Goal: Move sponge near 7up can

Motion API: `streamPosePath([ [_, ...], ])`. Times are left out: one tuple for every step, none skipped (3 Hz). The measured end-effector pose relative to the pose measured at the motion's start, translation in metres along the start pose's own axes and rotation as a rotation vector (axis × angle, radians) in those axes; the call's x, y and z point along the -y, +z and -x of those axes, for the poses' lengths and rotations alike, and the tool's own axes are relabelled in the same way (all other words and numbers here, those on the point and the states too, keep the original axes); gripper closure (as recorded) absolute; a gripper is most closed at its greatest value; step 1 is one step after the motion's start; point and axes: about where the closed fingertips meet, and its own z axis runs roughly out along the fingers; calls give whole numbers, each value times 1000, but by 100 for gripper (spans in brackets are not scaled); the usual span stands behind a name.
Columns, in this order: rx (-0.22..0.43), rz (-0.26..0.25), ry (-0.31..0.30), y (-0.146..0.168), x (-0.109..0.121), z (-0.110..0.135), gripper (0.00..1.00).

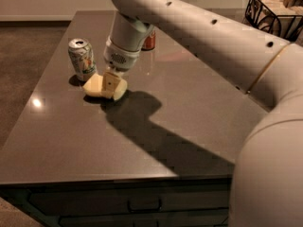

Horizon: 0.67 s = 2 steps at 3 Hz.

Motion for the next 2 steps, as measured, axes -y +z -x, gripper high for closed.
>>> streamPosePath([
  [-6, -21, -12, 10, 11, 10, 62],
  [-7, -18, -14, 12, 10, 11, 38],
])
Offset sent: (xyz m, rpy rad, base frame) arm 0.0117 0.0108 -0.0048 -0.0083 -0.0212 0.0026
